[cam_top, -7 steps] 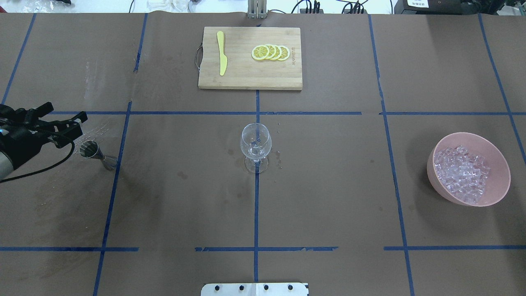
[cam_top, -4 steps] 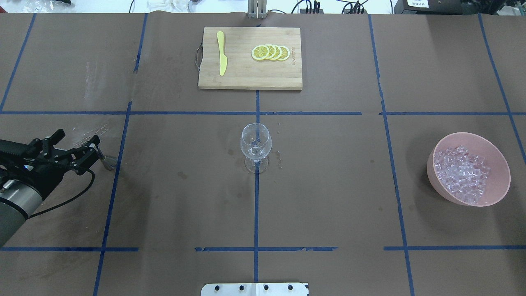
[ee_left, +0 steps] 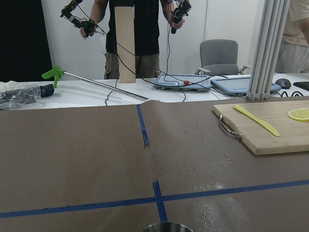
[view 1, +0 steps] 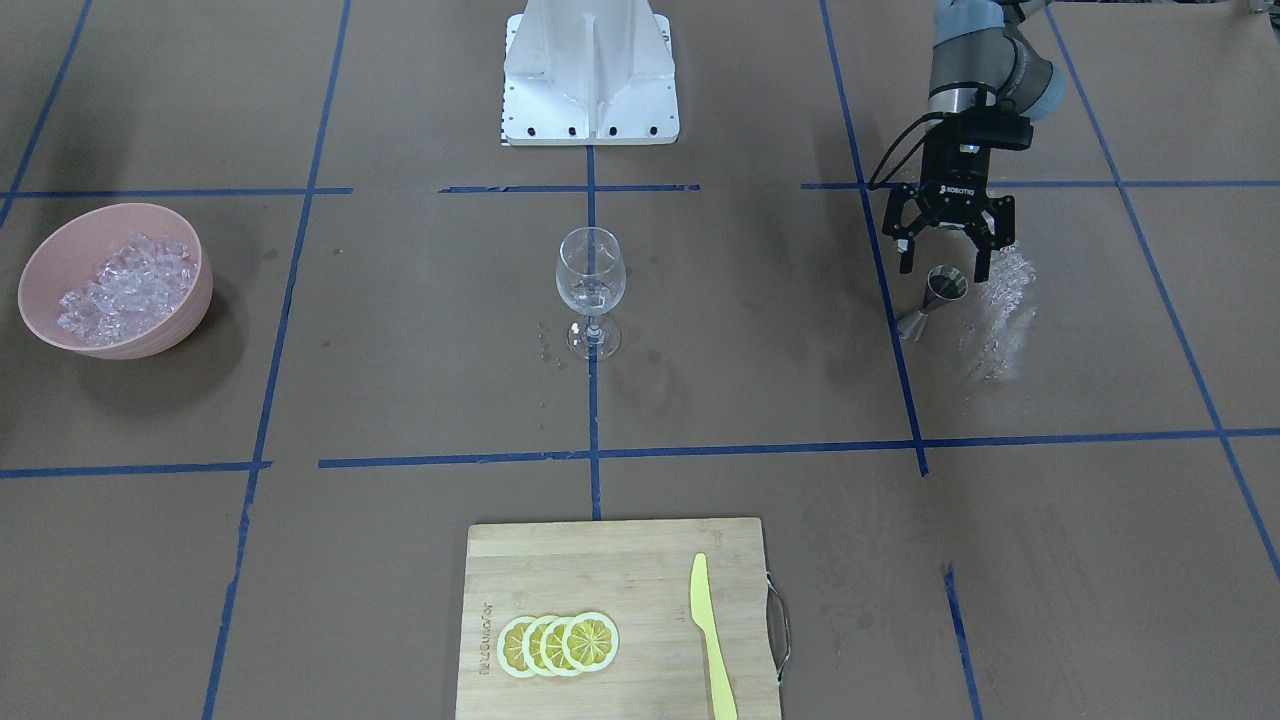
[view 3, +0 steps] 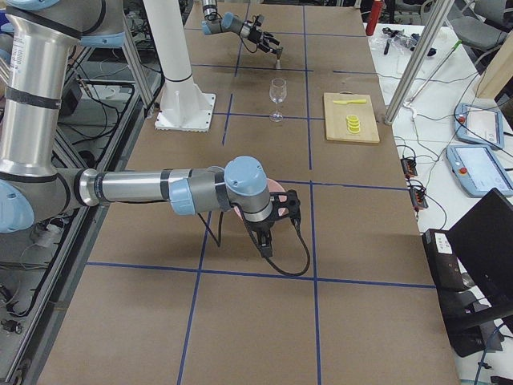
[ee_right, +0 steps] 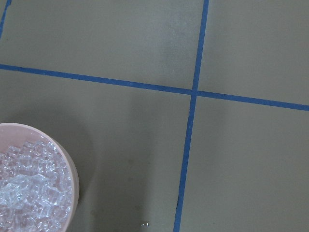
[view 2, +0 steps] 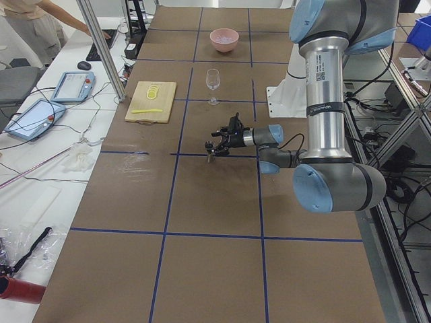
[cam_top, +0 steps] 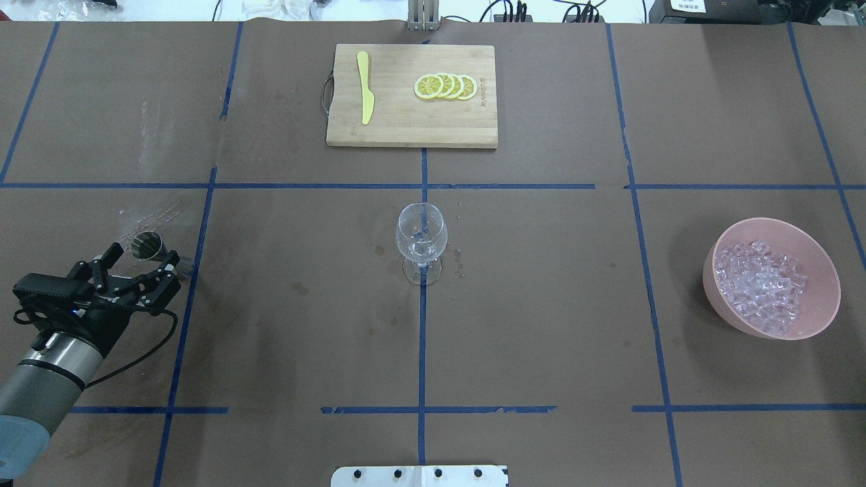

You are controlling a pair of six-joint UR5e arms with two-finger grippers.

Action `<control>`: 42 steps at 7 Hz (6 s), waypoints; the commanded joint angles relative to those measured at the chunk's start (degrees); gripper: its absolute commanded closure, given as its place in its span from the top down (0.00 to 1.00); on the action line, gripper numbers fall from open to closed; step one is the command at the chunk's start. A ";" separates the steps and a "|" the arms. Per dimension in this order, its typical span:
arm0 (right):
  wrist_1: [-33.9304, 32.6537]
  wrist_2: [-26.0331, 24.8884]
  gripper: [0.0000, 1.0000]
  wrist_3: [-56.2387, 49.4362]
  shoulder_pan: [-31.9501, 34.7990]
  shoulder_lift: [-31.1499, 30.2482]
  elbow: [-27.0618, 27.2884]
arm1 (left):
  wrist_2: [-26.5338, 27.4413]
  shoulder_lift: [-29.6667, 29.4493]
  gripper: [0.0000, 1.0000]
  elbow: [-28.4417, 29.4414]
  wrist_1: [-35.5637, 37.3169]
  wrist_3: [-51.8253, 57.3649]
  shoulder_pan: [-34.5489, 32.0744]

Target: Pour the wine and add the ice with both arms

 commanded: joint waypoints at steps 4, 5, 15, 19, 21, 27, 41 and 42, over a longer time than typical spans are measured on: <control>0.03 0.00 1.00 -0.15 0.00 -0.17 0.06 | 0.36 -2.85 0.99 6.63 -0.31 -2.49 0.27; 0.03 0.00 1.00 -0.15 0.00 -0.17 0.15 | 0.36 -3.20 0.99 7.43 -0.31 -2.58 0.36; 0.03 0.00 1.00 -0.24 0.09 -0.17 0.15 | 2.38 -4.00 0.77 7.79 -0.39 -2.58 0.01; 0.12 0.00 1.00 -0.15 0.09 -0.25 0.15 | 2.38 -4.70 0.35 8.49 -0.39 -2.66 0.18; 0.03 0.00 1.00 -0.15 0.09 -0.25 0.15 | 2.38 -4.62 0.13 8.49 -0.39 -2.67 0.10; 0.03 0.00 1.00 -0.15 0.09 -0.34 0.06 | 2.29 -4.00 0.00 5.68 -2.40 -0.31 -0.52; 0.03 0.18 1.00 0.03 1.67 -2.10 0.76 | -9.05 -33.26 0.00 -4.43 24.13 47.43 -5.64; 0.03 0.18 1.00 0.03 1.76 -2.10 0.59 | -9.05 -34.22 0.00 -4.26 24.30 47.43 -3.70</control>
